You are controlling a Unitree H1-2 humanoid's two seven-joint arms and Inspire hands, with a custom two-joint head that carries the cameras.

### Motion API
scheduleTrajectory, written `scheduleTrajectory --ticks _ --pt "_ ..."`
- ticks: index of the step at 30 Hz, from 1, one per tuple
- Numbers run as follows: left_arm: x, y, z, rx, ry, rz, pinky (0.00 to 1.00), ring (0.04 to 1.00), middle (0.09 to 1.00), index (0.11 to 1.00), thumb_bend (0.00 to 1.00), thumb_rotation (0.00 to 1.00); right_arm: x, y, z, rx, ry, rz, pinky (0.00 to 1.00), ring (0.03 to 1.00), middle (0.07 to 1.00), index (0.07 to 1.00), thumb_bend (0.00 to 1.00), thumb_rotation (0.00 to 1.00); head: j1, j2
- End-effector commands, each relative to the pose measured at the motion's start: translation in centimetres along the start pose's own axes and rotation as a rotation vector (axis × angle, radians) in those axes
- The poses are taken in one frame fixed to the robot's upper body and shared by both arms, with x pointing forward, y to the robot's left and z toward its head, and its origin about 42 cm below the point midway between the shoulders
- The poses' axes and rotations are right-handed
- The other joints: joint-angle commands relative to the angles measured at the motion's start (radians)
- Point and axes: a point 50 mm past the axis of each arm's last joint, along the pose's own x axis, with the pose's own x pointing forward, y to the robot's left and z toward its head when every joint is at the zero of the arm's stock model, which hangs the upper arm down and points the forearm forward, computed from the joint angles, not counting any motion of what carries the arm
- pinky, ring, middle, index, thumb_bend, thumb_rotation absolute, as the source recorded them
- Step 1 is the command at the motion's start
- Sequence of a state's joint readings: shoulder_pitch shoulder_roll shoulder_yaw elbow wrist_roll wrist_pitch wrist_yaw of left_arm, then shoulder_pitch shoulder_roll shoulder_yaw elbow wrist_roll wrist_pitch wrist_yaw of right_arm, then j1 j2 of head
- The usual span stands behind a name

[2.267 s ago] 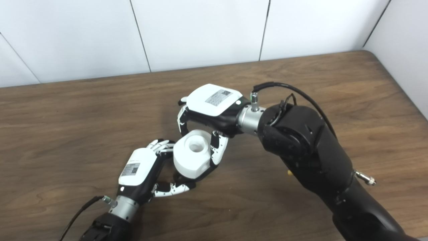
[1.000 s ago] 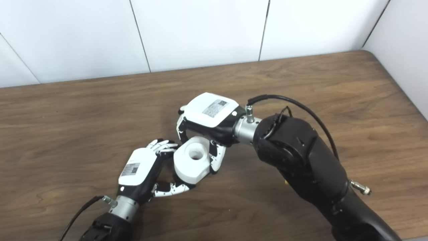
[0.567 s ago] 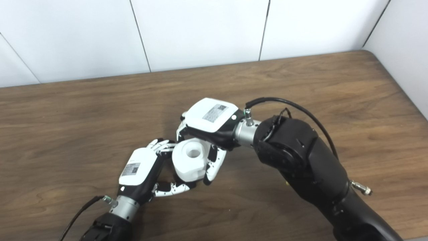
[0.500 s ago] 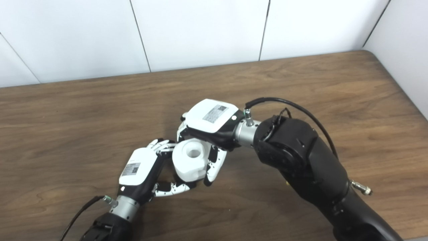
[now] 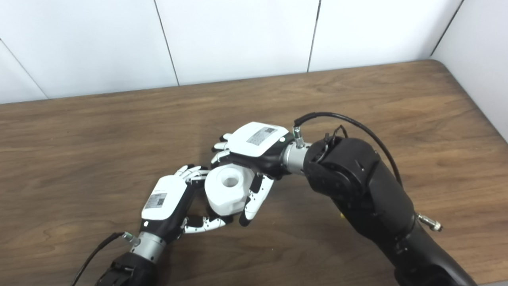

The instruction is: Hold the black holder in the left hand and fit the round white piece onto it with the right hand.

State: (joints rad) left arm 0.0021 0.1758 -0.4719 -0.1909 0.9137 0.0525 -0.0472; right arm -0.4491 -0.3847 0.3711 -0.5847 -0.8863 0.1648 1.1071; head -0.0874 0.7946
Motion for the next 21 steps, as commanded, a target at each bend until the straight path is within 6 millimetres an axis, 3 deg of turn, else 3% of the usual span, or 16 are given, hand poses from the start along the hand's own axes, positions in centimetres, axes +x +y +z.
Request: scheduleTrajectory --ticks 1,13,21 --pt "-0.1 -1.0 0.0 0.012 0.004 -0.058 0.92 0.841 0.762 0.485 0.52 0.06 -0.5 -2.0 0.0 -0.025 0.015 -0.061 0.98 1.0 0.997 0.894 1.0 0.58 -0.001 0.001" --pt "0.1 -1.2 -0.2 0.015 -0.002 -0.06 0.91 0.841 0.761 0.484 0.52 0.06 -1.8 -2.8 -0.9 0.062 0.056 -0.068 1.0 1.0 1.0 0.946 1.0 0.55 -0.008 -0.009" --pt "0.1 -1.2 -0.4 0.023 -0.01 -0.057 0.91 0.84 0.762 0.485 0.52 0.06 -3.8 -2.4 -2.8 0.244 0.096 -0.037 1.0 1.0 1.0 0.968 1.0 0.65 -0.012 -0.01"
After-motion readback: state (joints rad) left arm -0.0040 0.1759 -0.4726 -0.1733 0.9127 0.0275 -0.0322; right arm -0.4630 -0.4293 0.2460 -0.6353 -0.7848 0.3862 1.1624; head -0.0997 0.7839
